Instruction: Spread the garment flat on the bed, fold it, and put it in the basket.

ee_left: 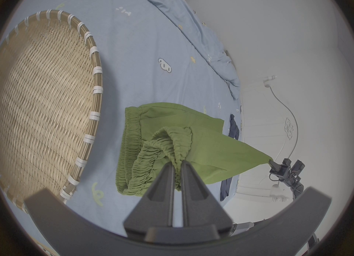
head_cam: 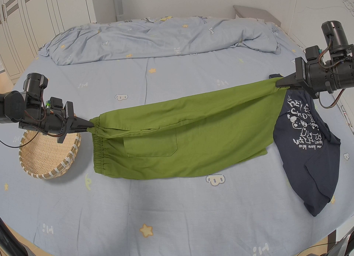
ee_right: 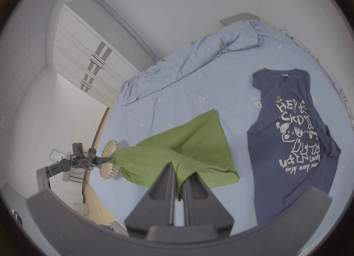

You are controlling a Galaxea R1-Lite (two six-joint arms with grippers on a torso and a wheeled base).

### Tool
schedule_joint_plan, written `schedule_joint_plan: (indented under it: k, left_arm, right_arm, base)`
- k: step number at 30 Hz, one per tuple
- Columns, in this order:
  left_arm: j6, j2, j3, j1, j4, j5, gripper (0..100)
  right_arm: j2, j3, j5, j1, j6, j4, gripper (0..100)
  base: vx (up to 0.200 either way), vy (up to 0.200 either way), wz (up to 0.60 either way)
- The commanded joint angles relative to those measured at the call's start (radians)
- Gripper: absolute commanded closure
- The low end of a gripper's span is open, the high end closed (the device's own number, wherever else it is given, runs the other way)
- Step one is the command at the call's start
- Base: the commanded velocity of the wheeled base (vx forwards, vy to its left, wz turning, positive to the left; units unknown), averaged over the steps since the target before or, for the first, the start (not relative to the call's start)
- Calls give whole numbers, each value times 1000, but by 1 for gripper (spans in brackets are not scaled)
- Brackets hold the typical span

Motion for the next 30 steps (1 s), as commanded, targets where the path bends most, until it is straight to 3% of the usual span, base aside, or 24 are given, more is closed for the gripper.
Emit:
schedule_joint_plan:
  k: [1,30]
  left_arm:
    - [0,3,0,1,0,0,100]
    - [1,23,1,17,-7,18,100]
  right_arm:
    - [45,28,1,-2,2,-5,100]
    - [316,-6,-7,-28,-37,-212,100]
  base:
    - [0,0,0]
    - [0,0,0]
